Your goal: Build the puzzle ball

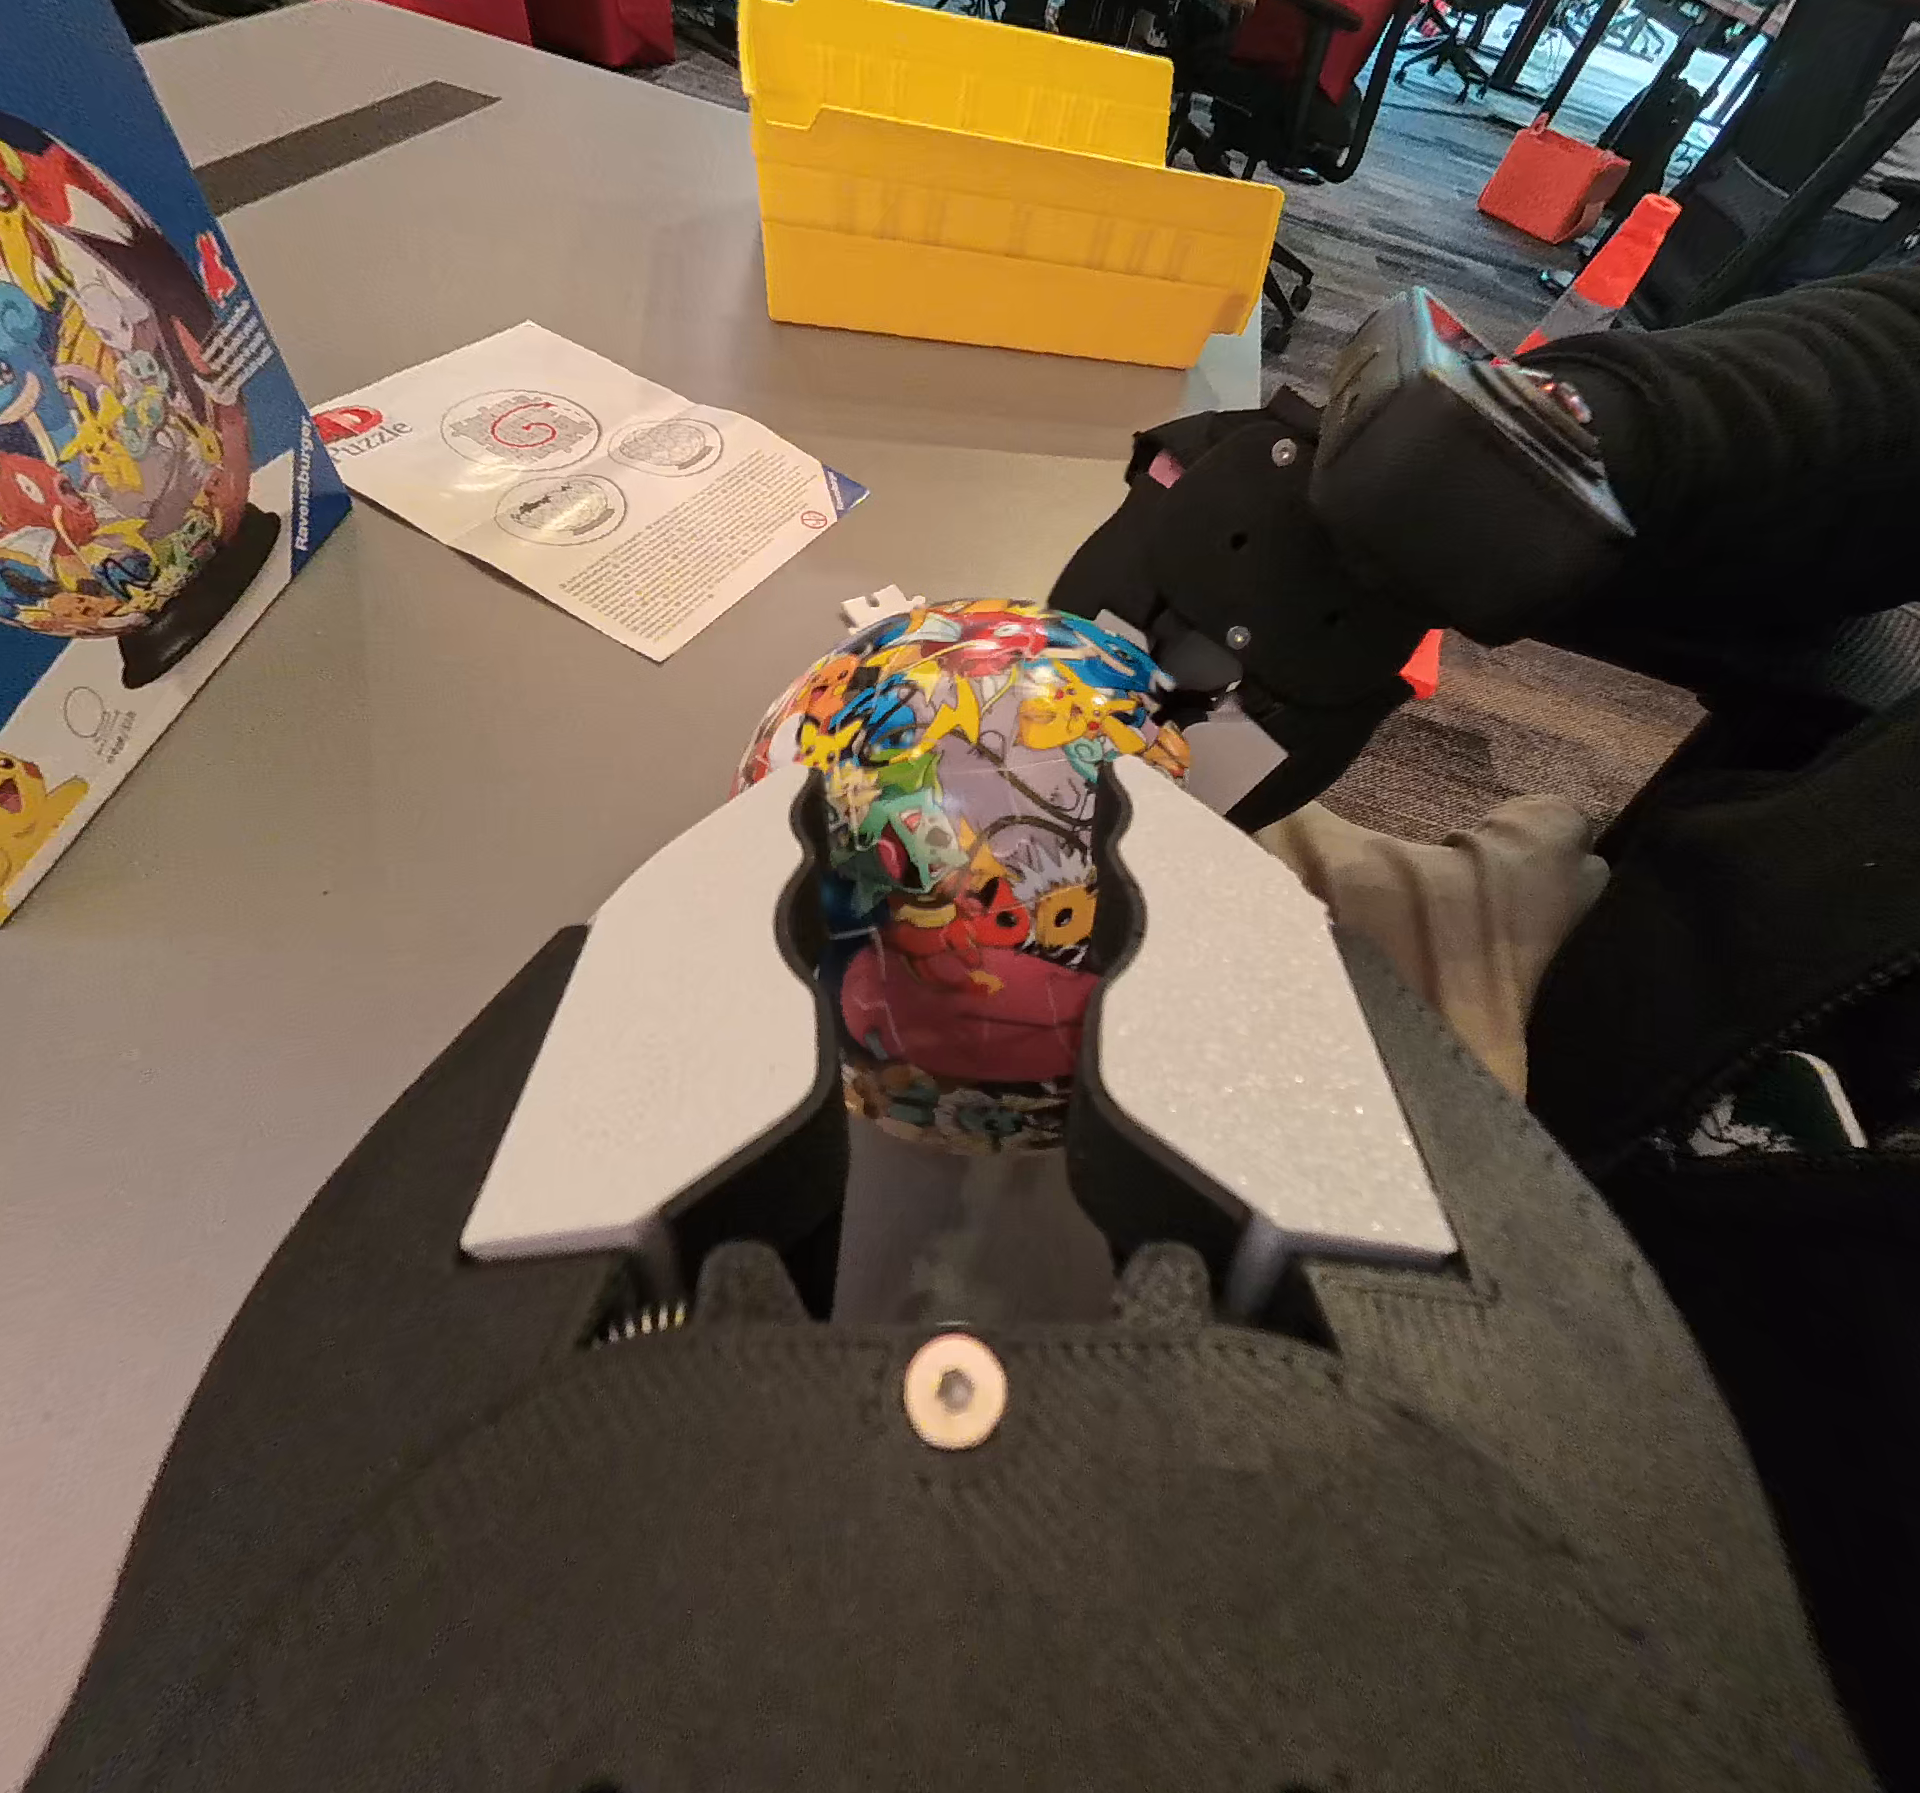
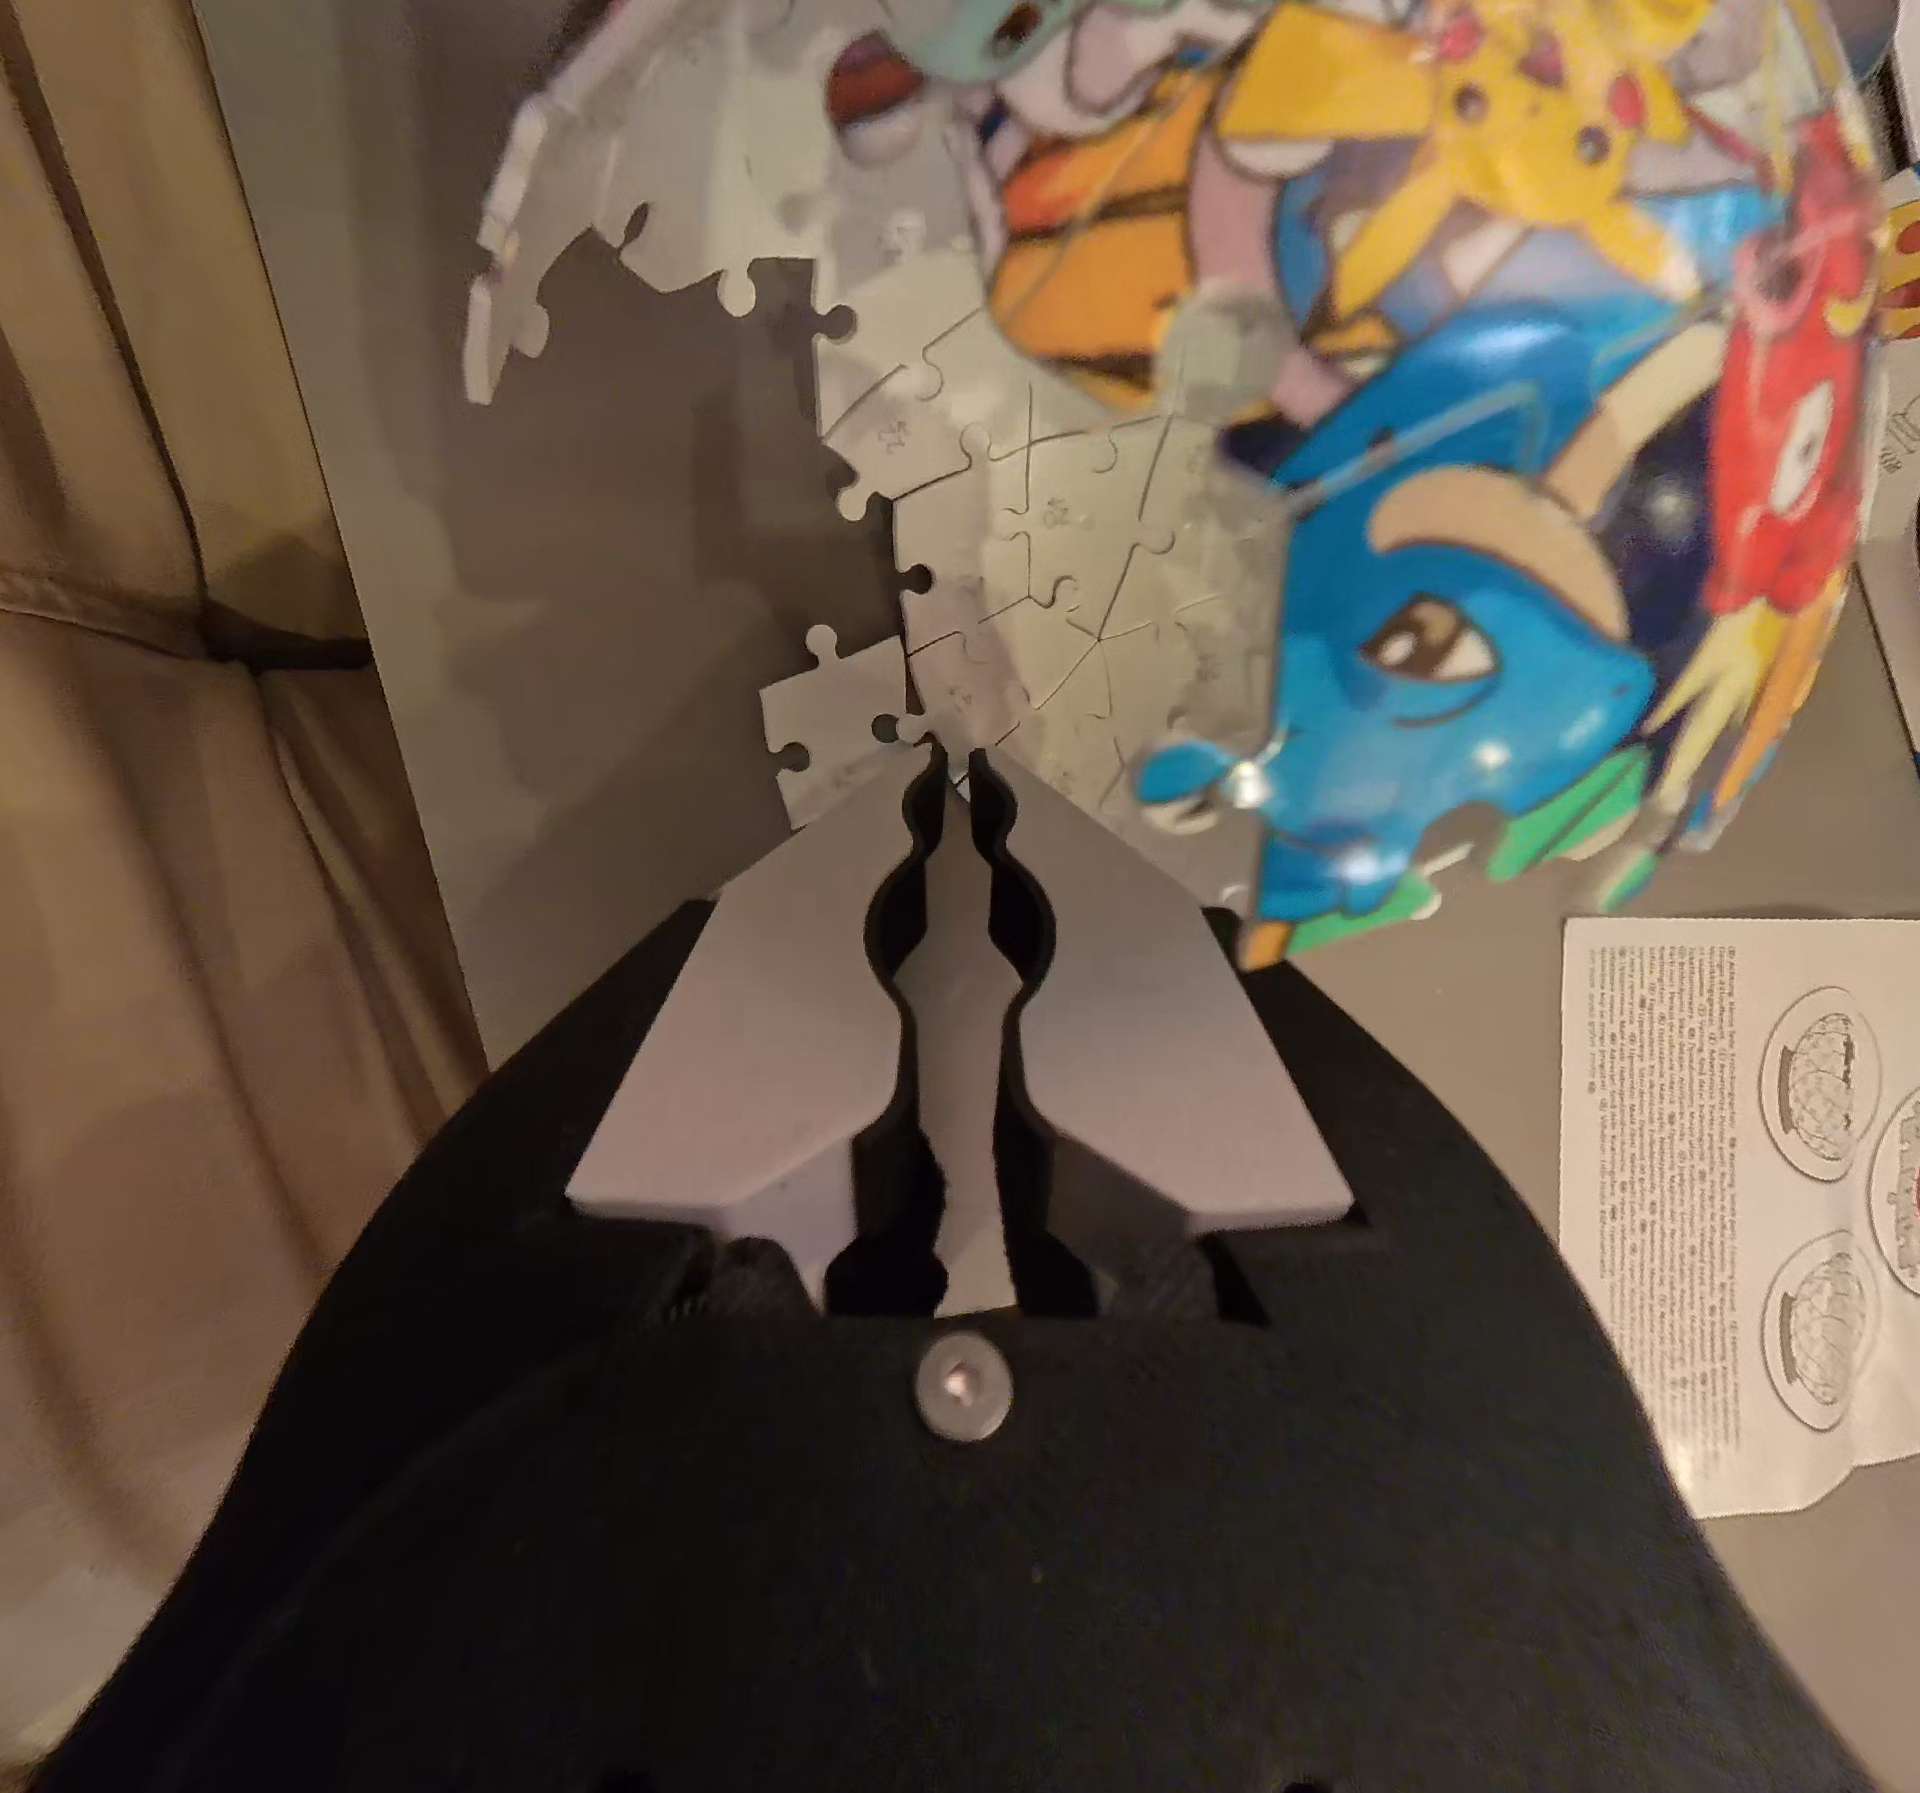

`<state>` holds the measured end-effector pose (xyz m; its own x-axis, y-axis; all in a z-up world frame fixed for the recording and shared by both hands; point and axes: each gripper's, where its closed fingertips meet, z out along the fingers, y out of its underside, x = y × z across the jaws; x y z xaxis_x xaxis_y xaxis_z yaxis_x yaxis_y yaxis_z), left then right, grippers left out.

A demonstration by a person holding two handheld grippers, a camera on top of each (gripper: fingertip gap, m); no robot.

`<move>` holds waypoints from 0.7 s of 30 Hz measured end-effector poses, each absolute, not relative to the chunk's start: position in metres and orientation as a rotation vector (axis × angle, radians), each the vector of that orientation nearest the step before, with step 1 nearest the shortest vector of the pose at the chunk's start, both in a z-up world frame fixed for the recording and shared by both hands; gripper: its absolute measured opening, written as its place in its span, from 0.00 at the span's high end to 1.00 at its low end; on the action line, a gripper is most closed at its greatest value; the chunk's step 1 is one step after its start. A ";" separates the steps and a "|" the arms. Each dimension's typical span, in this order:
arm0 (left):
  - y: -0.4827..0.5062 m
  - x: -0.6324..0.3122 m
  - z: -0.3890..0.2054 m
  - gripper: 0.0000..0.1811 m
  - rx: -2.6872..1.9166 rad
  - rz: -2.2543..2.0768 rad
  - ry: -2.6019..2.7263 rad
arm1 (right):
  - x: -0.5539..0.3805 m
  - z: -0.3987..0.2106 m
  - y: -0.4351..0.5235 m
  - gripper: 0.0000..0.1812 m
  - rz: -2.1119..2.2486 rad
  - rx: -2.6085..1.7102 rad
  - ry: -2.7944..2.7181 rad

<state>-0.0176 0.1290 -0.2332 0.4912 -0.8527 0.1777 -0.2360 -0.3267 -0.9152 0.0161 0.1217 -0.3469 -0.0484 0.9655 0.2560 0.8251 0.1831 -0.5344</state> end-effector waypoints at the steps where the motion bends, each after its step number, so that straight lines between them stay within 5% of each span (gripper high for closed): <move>1: 0.129 -0.018 -0.233 0.74 -1.825 -0.856 0.910 | 0.016 -0.347 0.122 0.98 0.324 -1.679 -1.905; 21: 0.124 -0.015 -0.229 0.71 -1.807 -0.816 1.028 | 0.018 -0.347 0.121 0.98 0.347 -1.705 -1.885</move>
<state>-0.0155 0.1242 -0.2295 0.4425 -0.8894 0.1145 -0.3132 -0.2729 -0.9096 0.0177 0.1213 -0.3471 -0.0263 0.9715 0.2355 0.8242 0.1544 -0.5449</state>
